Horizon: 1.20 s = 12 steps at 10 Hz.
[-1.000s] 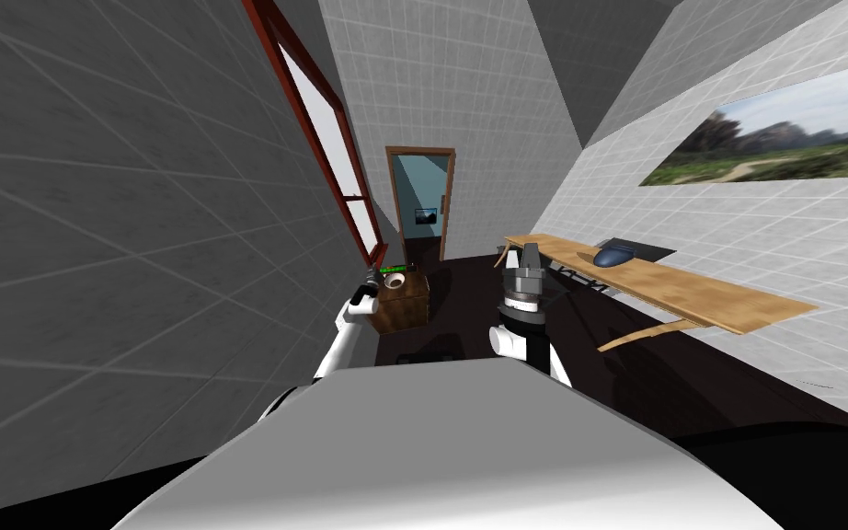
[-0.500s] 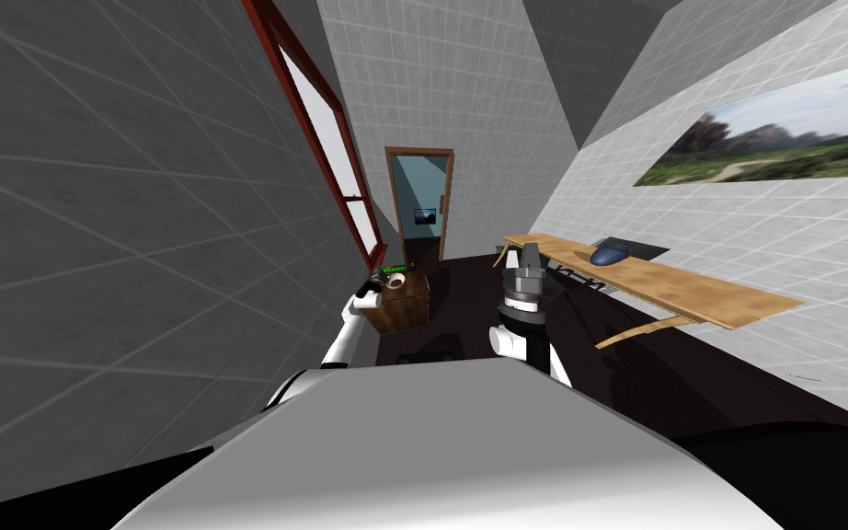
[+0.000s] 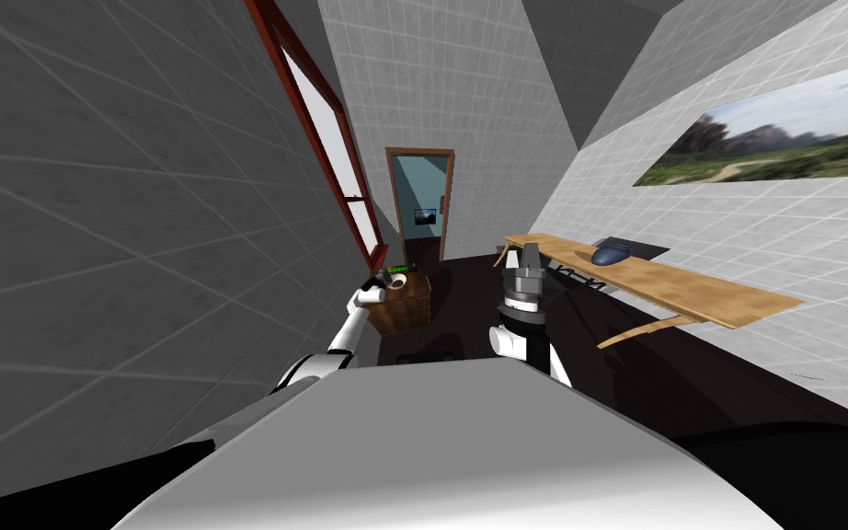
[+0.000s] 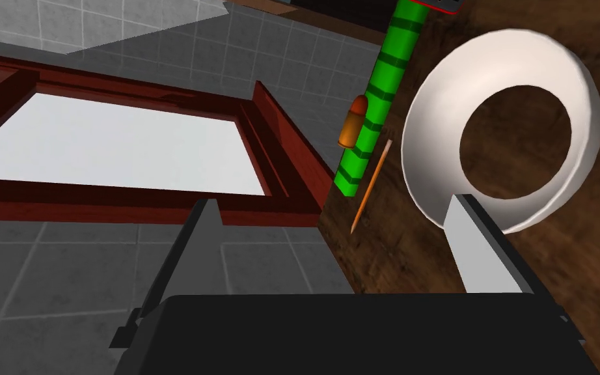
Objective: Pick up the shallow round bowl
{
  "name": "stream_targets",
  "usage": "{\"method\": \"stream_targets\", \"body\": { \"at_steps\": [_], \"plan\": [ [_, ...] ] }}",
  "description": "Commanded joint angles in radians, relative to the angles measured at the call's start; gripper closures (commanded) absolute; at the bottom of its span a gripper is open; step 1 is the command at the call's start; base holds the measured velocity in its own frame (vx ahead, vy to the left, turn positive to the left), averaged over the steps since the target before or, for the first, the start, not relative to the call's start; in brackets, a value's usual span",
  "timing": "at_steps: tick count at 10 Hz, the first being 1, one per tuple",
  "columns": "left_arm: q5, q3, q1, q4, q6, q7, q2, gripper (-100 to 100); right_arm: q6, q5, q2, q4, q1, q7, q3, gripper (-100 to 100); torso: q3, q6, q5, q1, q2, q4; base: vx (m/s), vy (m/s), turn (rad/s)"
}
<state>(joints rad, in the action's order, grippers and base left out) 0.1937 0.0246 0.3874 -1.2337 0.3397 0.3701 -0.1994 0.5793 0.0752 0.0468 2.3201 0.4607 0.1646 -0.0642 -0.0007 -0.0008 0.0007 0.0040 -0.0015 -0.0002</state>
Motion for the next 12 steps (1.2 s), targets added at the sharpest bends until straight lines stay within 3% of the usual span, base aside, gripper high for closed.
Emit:
{"method": "stream_targets", "body": {
  "at_steps": [1,2,3,4,5,6,9,10,11,12],
  "plan": [
    [0.0,-0.002,0.023,0.05,0.022,0.0,0.004,-100,0.0,0.0,0.0,0.0,0.0,0.0,0.0,0,0.0,0.0,0.0,0.0,0.0,0.0,0.015,0.041,-0.005],
    [0.0,-0.002,0.023,0.05,0.022,0.0,0.004,-100,0.0,0.0,0.0,0.0,0.0,0.0,0.0,0,0.0,0.0,0.0,0.0,0.0,0.0,0.006,0.018,-0.002],
    [0.008,-0.009,0.061,0.078,0.065,0.0,0.005,-100,0.0,0.0,0.0,0.0,0.0,0.0,0.0,0,0.0,0.0,0.0,-0.002,0.001,0.0,0.011,0.044,0.01],
    [0.008,-0.009,0.061,0.101,0.065,0.0,0.005,-100,0.0,0.0,0.0,0.0,0.0,0.0,0.0,0,0.0,0.0,0.0,0.0,0.001,0.0,0.018,0.042,-0.008],
    [0.016,-0.017,0.098,0.128,0.108,-0.001,0.007,-100,0.0,0.0,0.0,0.0,0.0,0.0,0.0,0,0.0,0.0,0.0,0.0,0.0,0.0,0.048,0.054,0.009],
    [0.016,-0.017,0.098,0.154,0.108,-0.001,0.007,-100,0.0,0.0,0.0,0.0,0.0,0.0,0.0,0,-0.001,0.0,0.0,0.0,-0.001,0.0,0.041,0.052,-0.001],
    [0.029,-0.032,0.167,0.254,0.183,-0.005,0.014,-100,0.0,0.0,0.0,0.0,0.0,0.0,0.0,0,0.0,0.0,0.0,0.001,-0.001,0.0,0.033,0.064,0.01],
    [0.029,-0.032,0.167,0.254,0.191,-0.005,0.014,-100,0.0,0.0,0.0,0.0,0.0,0.0,0.0,0,-0.001,0.0,0.0,0.002,-0.001,0.0,0.044,0.064,0.002],
    [0.034,-0.04,0.198,0.291,0.23,-0.007,0.02,-100,0.0,0.0,0.0,0.0,0.0,0.0,0.0,0,-0.001,0.0,0.0,0.001,-0.001,0.0,0.067,0.076,0.019],
    [0.034,-0.04,0.198,0.302,0.23,-0.007,0.02,-100,0.0,0.0,0.0,0.0,0.0,0.0,0.0,0,-0.002,0.0,0.0,0.002,-0.003,-0.001,0.051,0.059,-0.001]
  ]
}}
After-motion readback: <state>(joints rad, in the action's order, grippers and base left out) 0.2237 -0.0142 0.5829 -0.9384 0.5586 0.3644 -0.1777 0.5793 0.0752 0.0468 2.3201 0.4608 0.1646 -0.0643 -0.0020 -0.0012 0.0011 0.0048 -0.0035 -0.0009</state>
